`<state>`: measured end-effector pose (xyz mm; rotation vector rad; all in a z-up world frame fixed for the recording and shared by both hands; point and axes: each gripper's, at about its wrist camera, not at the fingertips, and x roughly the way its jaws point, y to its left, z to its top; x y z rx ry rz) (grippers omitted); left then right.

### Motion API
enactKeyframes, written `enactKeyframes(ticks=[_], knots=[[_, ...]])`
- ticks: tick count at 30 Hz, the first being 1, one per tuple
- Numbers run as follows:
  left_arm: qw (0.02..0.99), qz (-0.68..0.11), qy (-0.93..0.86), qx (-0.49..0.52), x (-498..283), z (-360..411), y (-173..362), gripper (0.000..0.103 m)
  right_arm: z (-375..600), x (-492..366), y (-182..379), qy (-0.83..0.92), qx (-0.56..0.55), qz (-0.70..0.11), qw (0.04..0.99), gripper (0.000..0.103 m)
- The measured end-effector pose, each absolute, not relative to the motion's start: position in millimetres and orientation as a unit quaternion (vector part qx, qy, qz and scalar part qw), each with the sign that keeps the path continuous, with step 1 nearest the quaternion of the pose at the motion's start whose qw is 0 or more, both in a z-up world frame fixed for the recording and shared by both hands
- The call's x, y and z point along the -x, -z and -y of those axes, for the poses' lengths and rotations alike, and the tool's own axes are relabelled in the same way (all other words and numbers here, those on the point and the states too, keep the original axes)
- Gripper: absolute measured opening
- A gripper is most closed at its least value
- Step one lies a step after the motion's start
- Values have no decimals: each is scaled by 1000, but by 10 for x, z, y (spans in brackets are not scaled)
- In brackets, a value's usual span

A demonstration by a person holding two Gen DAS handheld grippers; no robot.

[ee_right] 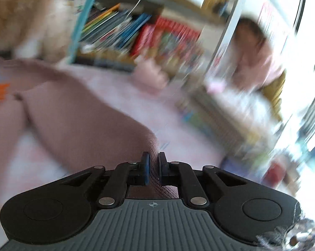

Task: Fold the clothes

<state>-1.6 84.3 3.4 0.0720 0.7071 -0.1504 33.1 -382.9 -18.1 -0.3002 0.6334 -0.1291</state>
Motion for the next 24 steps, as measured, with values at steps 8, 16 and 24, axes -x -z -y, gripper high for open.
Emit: enactKeyframes(ticks=[8, 16, 24], knots=[[934, -348, 72, -36, -5, -836, -36, 85, 3938, -1271, 221, 156, 301, -241, 910, 7], [932, -353, 73, -29, -9, -880, -48, 85, 4097, -1241, 188, 115, 190, -274, 936, 36], [931, -357, 72, -2, 0, -1008, -50, 85, 4207, -764, 106, -13, -3, -322, 946, 50]])
